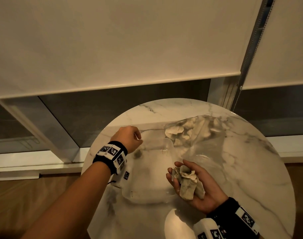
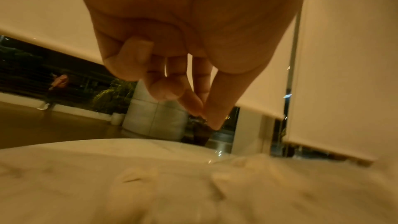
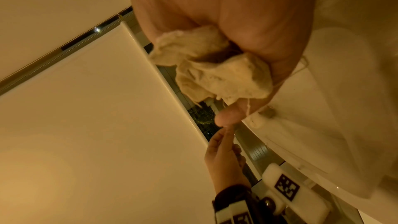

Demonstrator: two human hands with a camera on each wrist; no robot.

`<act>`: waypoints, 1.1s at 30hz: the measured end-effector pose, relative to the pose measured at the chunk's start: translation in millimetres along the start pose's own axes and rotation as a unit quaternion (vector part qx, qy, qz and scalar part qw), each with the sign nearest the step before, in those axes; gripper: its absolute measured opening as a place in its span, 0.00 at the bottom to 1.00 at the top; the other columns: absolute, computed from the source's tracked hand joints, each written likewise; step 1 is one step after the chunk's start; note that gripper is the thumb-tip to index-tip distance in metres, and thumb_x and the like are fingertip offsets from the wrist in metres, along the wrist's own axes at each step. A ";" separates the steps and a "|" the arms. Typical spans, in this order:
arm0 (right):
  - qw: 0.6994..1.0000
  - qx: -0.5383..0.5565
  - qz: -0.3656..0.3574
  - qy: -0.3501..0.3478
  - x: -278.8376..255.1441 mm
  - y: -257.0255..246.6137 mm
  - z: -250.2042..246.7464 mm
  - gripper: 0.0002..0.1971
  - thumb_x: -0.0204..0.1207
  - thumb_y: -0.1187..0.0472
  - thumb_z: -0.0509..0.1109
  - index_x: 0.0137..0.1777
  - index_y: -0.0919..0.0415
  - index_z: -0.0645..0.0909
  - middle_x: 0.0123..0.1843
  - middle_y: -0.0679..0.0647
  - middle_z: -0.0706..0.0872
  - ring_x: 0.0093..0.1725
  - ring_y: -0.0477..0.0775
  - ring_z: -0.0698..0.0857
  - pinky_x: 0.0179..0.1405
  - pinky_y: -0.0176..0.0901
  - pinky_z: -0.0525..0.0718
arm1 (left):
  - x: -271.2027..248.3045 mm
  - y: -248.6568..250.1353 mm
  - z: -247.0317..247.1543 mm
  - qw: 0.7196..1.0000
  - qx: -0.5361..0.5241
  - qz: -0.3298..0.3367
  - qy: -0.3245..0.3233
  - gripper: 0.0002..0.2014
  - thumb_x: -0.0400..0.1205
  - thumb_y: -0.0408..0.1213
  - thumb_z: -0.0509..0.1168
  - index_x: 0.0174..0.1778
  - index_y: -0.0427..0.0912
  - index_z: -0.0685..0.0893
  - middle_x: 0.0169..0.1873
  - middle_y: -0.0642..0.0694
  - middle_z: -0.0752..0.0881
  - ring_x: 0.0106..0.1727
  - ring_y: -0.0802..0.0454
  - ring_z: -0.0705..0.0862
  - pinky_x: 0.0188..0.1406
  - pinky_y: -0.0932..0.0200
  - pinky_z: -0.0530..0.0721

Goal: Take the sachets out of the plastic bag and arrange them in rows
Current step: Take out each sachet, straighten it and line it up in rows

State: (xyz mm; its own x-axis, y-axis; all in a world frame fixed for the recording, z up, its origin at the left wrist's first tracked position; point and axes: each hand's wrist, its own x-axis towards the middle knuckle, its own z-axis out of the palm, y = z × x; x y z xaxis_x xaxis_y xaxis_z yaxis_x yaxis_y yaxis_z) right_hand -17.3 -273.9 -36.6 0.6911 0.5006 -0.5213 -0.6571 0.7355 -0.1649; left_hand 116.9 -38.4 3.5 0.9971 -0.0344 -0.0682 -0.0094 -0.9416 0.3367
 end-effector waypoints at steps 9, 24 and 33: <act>0.996 0.058 -0.072 -0.015 7.4 -1.6 -3.6 0.15 0.81 0.53 0.66 0.61 0.61 0.82 0.54 0.61 0.88 0.47 0.57 0.90 0.48 0.45 0.87 | -105.7 77.0 8.3 0.963 -0.179 0.194 -0.061 0.05 0.77 0.50 0.74 0.45 0.55 0.89 0.34 0.59 0.87 0.30 0.64 0.81 0.34 0.63 0.81; 0.994 0.068 -0.089 0.004 5.3 0.7 -3.5 0.16 0.86 0.51 0.60 0.54 0.63 0.83 0.37 0.59 0.87 0.31 0.56 0.88 0.35 0.45 0.91 | -134.1 92.3 28.6 0.951 -0.012 0.306 -0.043 0.12 0.80 0.55 0.66 0.56 0.60 0.88 0.47 0.58 0.87 0.47 0.60 0.83 0.44 0.56 0.82; 0.992 0.087 -0.093 0.003 1.8 1.0 -0.4 0.16 0.86 0.54 0.60 0.58 0.67 0.81 0.56 0.69 0.89 0.55 0.69 0.91 0.55 0.58 0.90 | -126.8 77.3 25.7 0.945 -0.235 0.219 -0.053 0.04 0.80 0.44 0.72 0.46 0.51 0.91 0.37 0.57 0.91 0.40 0.61 0.87 0.38 0.68 0.81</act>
State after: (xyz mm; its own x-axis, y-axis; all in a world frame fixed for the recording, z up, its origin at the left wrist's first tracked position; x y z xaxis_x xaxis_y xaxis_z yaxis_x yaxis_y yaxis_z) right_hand -16.8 -272.5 -38.1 0.7932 0.3468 -0.5005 -0.4566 0.8826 -0.1121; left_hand -12.2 -115.4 14.0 0.8918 -0.4436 0.0892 -0.3604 -0.5771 0.7328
